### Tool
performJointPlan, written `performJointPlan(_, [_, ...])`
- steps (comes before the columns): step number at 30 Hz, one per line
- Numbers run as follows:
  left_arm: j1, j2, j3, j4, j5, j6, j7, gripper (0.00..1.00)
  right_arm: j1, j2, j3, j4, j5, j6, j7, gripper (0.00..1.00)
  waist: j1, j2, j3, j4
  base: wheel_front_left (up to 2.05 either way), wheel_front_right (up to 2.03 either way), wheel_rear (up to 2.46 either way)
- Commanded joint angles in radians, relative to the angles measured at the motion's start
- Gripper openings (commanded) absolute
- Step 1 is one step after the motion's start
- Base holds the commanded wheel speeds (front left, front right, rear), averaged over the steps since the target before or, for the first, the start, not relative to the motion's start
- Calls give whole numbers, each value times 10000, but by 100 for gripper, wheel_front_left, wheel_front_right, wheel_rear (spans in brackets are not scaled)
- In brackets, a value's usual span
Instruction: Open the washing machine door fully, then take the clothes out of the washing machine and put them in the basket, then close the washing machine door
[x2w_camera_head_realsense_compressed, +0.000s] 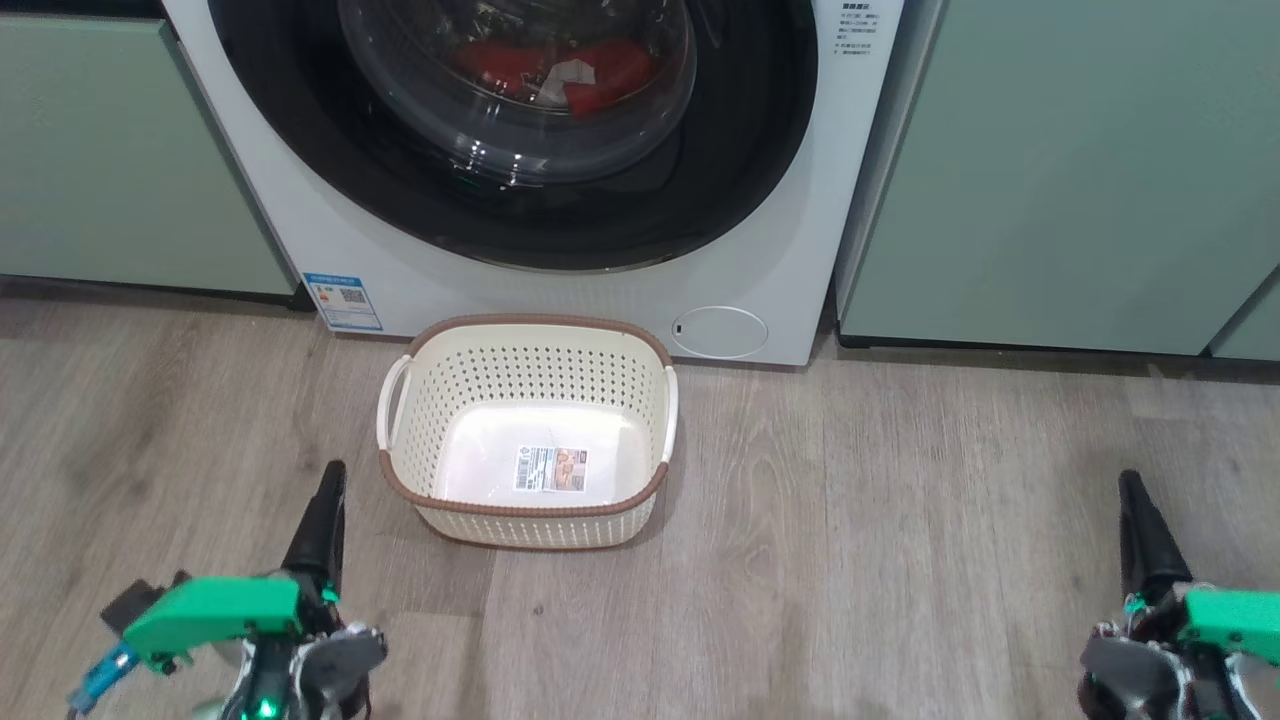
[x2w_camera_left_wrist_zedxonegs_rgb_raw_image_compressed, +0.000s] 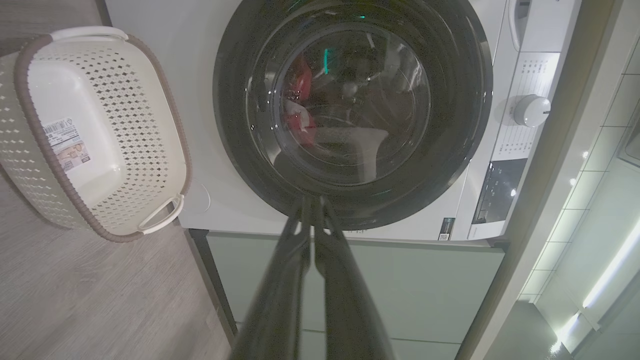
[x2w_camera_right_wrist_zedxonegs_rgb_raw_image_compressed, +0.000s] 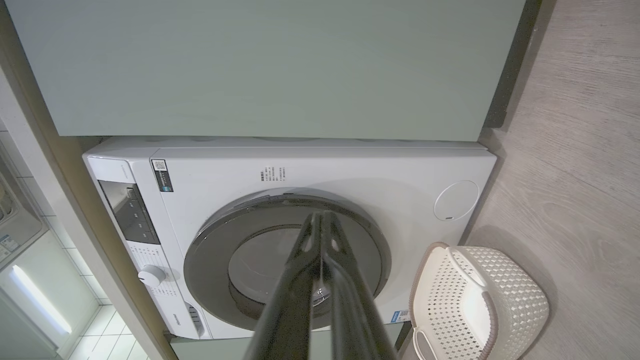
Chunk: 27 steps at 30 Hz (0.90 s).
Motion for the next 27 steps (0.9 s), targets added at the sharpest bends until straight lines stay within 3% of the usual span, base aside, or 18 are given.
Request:
performJointPlan(1, [-6,2,4,-23,0,-8,4,100,-3,-4,-2,-25,0,0,2,100,0,0,0,0,0,0,0])
performJointPlan(6, [638,-84,-27,821,3,6,-6,100,414,92,24,860,0,2,-7,100,0,0,3,-1,0,0,0])
performJointPlan(17, [469,-71,-11,689,269,-1,-330,100,324,76,265,648,-28,1,-332,100,0,0,29,1,0,0,0])
performJointPlan(27, [332,-60,66,448,994,-7,-595,100,224,63,368,437,-717,1,-597,100,0,0,42,4,0,0,0])
